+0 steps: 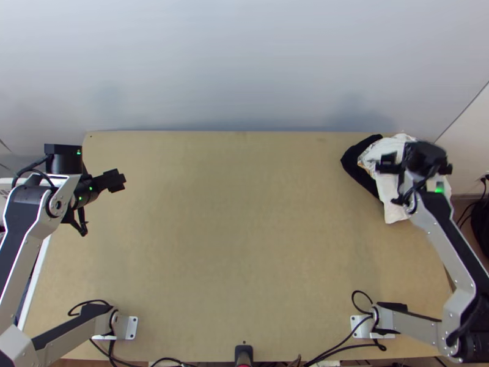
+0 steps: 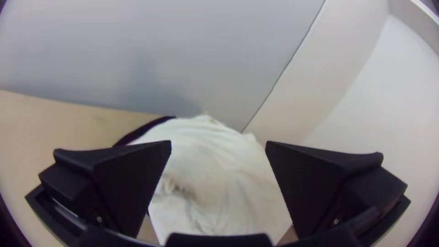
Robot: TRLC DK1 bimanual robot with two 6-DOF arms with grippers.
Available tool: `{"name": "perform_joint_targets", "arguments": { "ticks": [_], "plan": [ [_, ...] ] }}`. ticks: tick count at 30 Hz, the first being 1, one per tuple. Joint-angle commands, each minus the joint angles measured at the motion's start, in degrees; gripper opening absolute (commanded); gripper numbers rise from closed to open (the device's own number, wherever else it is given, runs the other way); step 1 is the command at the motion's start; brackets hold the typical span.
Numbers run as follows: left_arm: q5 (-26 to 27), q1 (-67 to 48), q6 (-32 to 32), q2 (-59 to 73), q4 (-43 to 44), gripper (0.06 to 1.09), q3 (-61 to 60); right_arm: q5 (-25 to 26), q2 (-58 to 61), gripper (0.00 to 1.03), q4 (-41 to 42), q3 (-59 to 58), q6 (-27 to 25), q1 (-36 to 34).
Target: Fold the t-shirt
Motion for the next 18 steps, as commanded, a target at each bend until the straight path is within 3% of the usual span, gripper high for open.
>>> {"name": "perform_joint_targets", "arguments": {
  "ticks": [1,13,18],
  "plan": [
    [-0.06,0.22,-0.21,-1.04,-0.13,1.03,-1.55,-0.28,0.08,0.99,-7.04,11.61,4.77,1.38],
    [-0.41,0.92,-0.04,-3.76,-2.06,1.03,-2.69,-0.19,24.69,0.99,-2.82,11.52,11.97,-2.67],
    [-0.59,2.33,0.93,-5.61,-2.94,1.03,-4.01,-0.19,32.78,0.99,-0.71,12.58,12.24,-5.39]
  ]
}}
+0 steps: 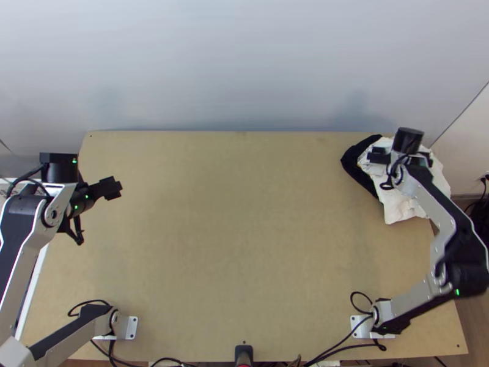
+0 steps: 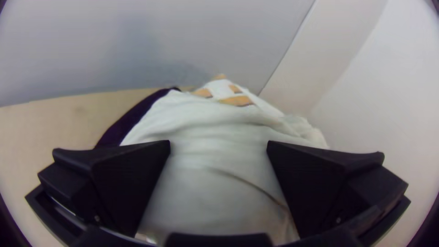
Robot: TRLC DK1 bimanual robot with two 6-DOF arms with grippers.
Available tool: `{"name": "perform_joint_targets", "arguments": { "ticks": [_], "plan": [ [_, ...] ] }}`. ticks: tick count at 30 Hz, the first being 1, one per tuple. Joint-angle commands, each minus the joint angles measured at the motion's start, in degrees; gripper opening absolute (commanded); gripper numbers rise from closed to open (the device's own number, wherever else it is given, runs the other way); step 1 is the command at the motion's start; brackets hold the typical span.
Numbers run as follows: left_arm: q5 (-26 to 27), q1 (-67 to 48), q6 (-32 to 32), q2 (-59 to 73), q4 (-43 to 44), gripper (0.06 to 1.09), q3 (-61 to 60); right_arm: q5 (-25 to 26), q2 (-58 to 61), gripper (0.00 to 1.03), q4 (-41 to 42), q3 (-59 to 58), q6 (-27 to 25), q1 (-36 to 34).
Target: Fold the t-shirt
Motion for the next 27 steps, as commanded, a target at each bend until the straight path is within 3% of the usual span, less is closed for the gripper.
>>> {"name": "perform_joint_targets", "arguments": {
  "ticks": [1,8,15,20,27],
  "plan": [
    [-0.31,1.39,1.06,-2.07,-1.48,1.03,-1.36,0.05,12.09,0.99,1.61,1.61,1.83,-3.43],
    [-0.66,1.39,0.88,-1.8,-1.66,1.03,-0.84,-0.03,12.09,0.98,1.61,2.84,1.57,-3.6],
    [-2.24,1.39,-0.08,-2.07,-0.25,1.04,-0.48,-4.25,2.07,0.99,-1.56,7.94,1.31,-2.11],
    [-3.21,1.3,-0.17,-3.47,0.63,1.04,-0.84,-4.43,-4.7,0.99,-5.42,14.0,1.75,0.79],
    [-5.4,0.95,0.09,-9.1,0.63,1.04,-2.86,-4.52,-16.92,0.99,-5.42,8.38,3.42,5.28]
  ]
}}
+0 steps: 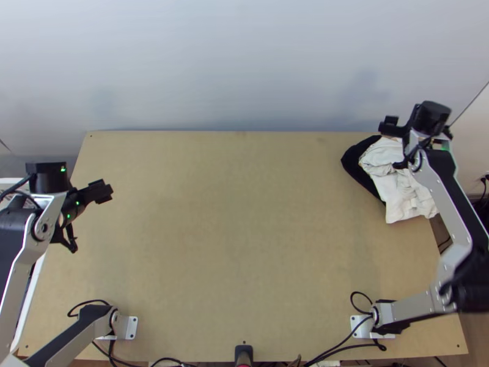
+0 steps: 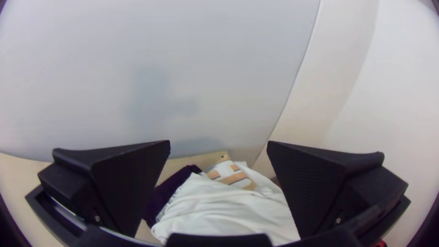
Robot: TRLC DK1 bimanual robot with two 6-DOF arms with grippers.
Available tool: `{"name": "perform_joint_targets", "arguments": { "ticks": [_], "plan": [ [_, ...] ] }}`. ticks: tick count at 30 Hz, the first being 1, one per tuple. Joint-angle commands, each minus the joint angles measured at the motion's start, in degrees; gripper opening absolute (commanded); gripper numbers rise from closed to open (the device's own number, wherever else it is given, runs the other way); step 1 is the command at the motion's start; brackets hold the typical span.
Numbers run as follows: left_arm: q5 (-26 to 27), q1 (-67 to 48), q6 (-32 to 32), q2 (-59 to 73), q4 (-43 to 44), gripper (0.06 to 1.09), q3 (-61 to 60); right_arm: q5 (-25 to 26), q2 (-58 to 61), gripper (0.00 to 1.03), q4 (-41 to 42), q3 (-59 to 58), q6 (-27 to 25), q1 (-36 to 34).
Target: Fold the t-shirt
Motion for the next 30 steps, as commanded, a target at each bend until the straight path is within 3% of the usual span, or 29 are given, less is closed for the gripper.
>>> {"name": "perform_joint_targets", "arguments": {
  "ticks": [1,7,17,22,26,30],
  "plan": [
    [-2.7,-0.19,0.14,-5.1,0.28,1.04,-1.74,-0.43,-11.9,0.99,-1.01,-5.49,2.02,4.32],
    [-5.6,-0.01,0.22,-12.22,0.37,1.04,-6.84,-0.43,-22.8,0.99,0.4,-23.34,3.16,10.91],
    [-9.73,0.16,4.0,-27.43,6.69,1.04,-22.57,-0.34,-51.8,0.99,13.14,-57.88,0.44,21.19],
    [-11.13,0.16,10.68,-39.73,10.65,1.04,-35.32,-0.43,-71.14,0.99,11.47,-67.98,-2.81,22.77],
    [-10.7,0.6,12.62,-44.57,11.53,1.04,-36.99,-0.43,-83.09,0.99,3.47,-72.56,-4.66,24.27],
    [-9.82,0.52,15.43,-45.62,13.73,1.04,-37.78,-0.61,-82.12,0.99,3.65,-73.08,-4.75,22.69]
  ]
}}
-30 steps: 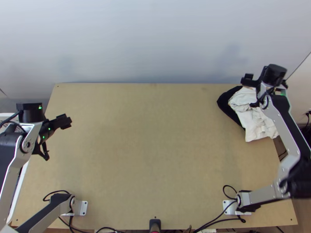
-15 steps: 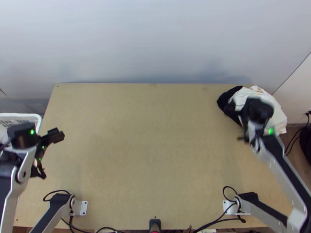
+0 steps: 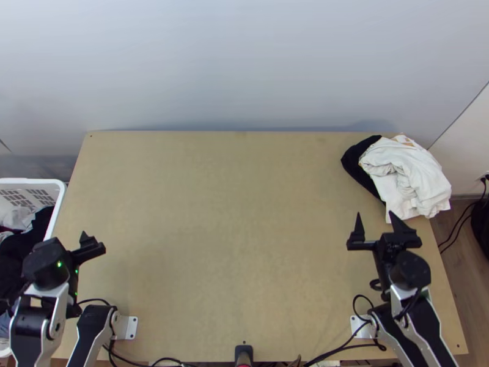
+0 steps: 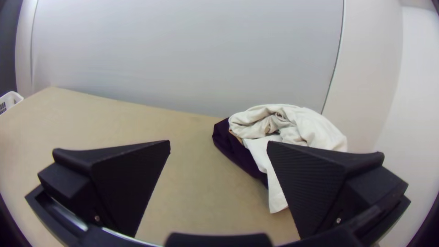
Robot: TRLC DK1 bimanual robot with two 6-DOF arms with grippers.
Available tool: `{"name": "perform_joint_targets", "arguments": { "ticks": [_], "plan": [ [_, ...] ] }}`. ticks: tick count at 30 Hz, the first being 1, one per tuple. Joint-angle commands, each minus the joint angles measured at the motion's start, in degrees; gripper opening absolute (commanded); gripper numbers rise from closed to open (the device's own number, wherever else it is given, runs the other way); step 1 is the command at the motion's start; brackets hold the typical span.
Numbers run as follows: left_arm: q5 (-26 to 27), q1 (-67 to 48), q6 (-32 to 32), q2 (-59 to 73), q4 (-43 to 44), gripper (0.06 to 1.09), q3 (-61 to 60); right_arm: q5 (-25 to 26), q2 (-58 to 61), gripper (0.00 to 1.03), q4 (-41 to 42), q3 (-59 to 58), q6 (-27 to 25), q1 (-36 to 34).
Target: Fold the t-shirt
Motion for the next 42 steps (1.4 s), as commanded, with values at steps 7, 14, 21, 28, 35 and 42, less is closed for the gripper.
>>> {"name": "perform_joint_targets", "arguments": {
  "ticks": [7,14,21,28,35,42],
  "plan": [
    [2.02,0.1,10.41,-5.2,17.21,1.04,-11.26,-0.04,-12.4,0.99,-0.82,-11.14,-3.51,1.18],
    [4.13,-0.6,12.44,-16.89,23.71,1.04,-24.35,0.4,-13.36,0.99,-0.82,-11.14,-2.99,-3.21],
    [4.92,-0.52,8.39,-12.15,26.7,1.04,-24.97,0.32,-18.02,0.99,-0.91,-11.14,-2.72,-2.68],
    [4.92,-1.04,7.95,-19.27,26.53,1.04,-24.97,0.32,-18.02,0.99,-1.0,-11.14,-2.55,-2.77],
    [4.92,0.71,7.69,-19.27,25.65,1.04,-24.79,0.32,-18.02,0.99,-0.91,-11.14,-2.55,-2.77],
    [4.92,0.71,7.69,-19.35,25.65,1.04,-24.79,0.32,-18.02,0.99,-1.0,-11.14,-2.55,-2.77]
  ]
}}
